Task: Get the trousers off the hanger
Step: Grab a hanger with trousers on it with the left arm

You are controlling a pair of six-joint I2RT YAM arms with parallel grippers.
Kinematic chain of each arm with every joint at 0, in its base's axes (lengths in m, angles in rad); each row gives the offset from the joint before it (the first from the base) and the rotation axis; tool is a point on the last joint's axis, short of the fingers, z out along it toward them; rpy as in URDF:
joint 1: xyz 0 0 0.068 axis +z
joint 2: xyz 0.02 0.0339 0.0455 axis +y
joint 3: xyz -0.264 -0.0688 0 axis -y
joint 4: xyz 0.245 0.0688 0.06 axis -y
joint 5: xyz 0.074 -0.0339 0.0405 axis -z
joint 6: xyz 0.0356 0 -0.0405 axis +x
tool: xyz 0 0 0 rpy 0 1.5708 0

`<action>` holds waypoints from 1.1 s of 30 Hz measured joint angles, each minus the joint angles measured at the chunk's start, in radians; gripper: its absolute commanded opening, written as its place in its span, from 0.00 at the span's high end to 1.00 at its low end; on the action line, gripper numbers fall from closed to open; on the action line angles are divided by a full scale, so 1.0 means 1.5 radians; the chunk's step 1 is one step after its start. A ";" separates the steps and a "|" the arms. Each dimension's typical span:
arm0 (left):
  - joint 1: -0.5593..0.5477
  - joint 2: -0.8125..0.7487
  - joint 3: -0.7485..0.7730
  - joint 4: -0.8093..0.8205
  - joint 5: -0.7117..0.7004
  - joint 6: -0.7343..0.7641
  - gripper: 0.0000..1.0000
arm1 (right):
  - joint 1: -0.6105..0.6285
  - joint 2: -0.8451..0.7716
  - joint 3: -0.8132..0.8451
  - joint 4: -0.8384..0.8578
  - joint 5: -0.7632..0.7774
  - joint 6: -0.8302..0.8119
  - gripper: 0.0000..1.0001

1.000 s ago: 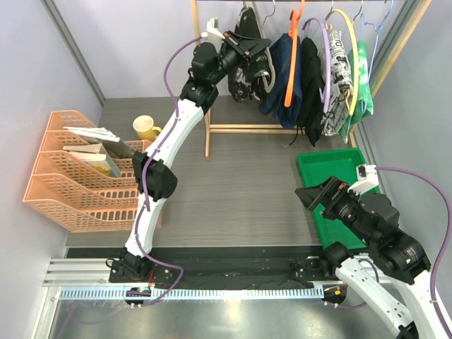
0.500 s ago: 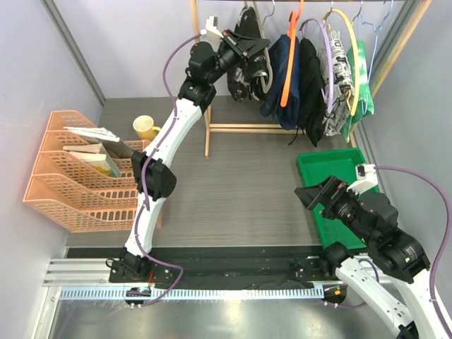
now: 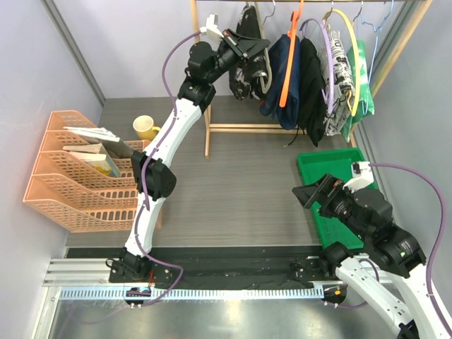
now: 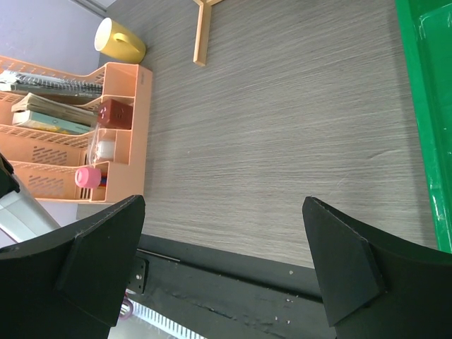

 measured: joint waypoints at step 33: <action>-0.019 -0.144 -0.181 0.079 0.025 -0.060 1.00 | 0.000 0.026 -0.004 0.025 -0.034 -0.005 0.00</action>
